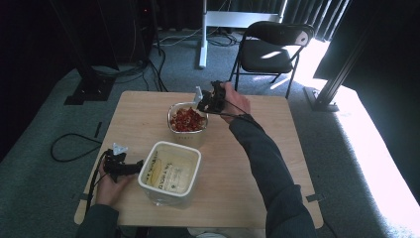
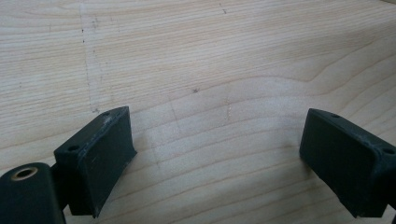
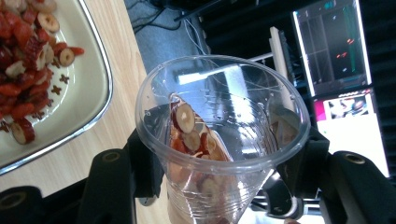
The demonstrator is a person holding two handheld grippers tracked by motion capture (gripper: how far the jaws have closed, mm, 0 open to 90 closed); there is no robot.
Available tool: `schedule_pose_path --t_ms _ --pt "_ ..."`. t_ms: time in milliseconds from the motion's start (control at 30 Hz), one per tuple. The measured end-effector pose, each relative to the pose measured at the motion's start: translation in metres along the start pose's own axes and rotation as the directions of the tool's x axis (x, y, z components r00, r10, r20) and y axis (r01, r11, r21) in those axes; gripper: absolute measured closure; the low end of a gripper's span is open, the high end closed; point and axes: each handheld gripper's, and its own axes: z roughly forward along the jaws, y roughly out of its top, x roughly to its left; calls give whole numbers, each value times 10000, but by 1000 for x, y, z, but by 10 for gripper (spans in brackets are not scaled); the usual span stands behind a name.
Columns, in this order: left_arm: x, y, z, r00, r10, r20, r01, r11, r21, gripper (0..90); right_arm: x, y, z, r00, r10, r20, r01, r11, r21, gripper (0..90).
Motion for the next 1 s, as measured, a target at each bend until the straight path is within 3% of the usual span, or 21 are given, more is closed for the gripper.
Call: schedule_pose_path --t_ms 167,267,433,567,633,800,1000 --pt "0 0 0 10000 16 -9 -16 10000 -2 104 5 6 0 9974 -711 128 710 9974 134 418" --pt "0 0 0 10000 12 -8 -12 10000 -6 104 11 10 1 9904 -1361 246 1354 9904 277 418" --pt "0 0 0 10000 3 -7 -3 10000 -13 103 22 19 0 9662 -2531 486 2510 9669 464 420" --pt "0 0 0 10000 27 -14 -27 10000 0 104 27 22 0 9526 -2988 572 2961 9538 511 420" --pt "0 0 0 10000 35 -16 -35 10000 8 104 31 24 0 9363 -3443 696 3403 9382 632 420" --pt "0 0 0 10000 10 -24 -10 10000 -22 104 31 28 -2 9279 -3631 844 3589 9314 613 420" --pt "0 0 0 10000 15 -18 -15 10000 -11 104 36 34 -7 8958 -4306 1101 4260 9025 634 420"
